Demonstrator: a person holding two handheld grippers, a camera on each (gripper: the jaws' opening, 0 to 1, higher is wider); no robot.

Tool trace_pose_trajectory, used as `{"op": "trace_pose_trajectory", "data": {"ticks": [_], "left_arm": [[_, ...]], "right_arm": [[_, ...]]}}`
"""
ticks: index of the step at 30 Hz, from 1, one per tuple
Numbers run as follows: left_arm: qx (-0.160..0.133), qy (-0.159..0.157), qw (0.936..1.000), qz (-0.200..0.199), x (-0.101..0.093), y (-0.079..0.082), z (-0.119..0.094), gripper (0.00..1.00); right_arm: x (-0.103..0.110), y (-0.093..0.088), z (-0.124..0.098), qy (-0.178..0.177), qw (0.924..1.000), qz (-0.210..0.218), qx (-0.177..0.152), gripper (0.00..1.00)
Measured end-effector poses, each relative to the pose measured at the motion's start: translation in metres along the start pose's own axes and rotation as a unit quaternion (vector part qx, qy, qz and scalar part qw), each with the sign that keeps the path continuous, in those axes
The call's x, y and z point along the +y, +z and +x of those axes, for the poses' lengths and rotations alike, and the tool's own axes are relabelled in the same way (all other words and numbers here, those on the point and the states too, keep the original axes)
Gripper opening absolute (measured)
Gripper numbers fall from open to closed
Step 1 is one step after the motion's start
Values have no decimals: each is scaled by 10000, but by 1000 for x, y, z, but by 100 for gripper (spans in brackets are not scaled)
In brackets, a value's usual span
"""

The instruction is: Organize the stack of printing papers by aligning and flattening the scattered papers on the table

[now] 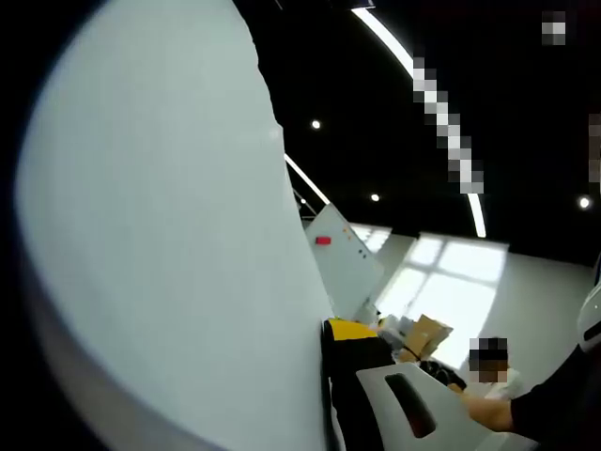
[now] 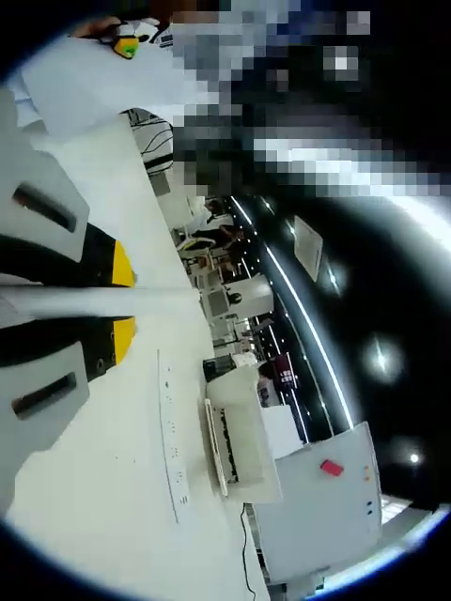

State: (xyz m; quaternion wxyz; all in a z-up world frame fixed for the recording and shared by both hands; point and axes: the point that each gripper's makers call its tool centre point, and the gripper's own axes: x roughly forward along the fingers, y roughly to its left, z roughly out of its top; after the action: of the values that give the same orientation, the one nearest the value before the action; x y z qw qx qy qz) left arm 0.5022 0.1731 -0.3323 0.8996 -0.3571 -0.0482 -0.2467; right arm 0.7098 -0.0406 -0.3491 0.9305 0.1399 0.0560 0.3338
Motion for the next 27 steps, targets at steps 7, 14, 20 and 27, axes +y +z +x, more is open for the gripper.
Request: {"op": "trace_pose_trajectory", "data": {"ticks": [7, 14, 20, 27], "left_arm": [[3, 14, 10000, 19, 0, -1, 0, 7], [19, 12, 10000, 25, -1, -2, 0, 7], [26, 16, 10000, 23, -1, -2, 0, 7], [12, 9, 10000, 24, -1, -1, 0, 7]], "right_arm": [[12, 33, -12, 185, 9983, 329, -441, 5], [19, 59, -20, 259, 9965, 352, -712, 5], [22, 72, -23, 345, 9951, 339, -866, 5], [23, 95, -25, 528, 9908, 538, -1121, 4]]}}
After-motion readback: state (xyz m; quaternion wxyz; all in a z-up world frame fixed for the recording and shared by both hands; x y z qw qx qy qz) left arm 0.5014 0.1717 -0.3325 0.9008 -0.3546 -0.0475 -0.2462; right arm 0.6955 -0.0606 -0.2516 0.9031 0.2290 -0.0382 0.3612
